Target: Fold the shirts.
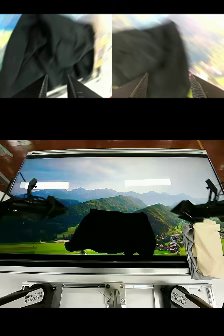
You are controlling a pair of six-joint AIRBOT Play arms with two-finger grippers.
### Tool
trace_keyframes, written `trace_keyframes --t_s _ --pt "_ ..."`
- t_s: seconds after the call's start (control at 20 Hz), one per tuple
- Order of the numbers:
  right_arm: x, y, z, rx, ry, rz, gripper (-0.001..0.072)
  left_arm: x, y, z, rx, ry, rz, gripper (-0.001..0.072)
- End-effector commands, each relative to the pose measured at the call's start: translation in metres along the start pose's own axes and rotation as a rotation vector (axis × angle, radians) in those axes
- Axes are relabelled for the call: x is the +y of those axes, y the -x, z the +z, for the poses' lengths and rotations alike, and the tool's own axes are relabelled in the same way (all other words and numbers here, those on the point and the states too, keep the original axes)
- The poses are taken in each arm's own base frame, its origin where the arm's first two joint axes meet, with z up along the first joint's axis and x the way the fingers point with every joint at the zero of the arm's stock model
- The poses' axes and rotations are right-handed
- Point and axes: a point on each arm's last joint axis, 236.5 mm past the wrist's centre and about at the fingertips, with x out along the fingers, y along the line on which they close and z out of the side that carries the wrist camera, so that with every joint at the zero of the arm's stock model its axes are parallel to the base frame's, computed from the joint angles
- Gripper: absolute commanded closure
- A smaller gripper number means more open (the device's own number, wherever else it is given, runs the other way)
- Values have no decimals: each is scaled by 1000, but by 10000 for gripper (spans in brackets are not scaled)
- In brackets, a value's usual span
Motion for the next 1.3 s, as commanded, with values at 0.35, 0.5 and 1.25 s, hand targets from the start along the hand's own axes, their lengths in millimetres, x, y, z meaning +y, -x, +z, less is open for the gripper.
trace_keyframes --t_s 0.35,0.5,1.25 --pt "-19 -48 -110 197 -139 106 76 7 -103 -187 236 133 10 36" --pt "-24 -51 -103 160 -144 89 76 -10 -140 -202 218 150 -13 36" --pt "-17 -67 -102 154 -60 65 30 3 -214 -185 218 286 22 243"
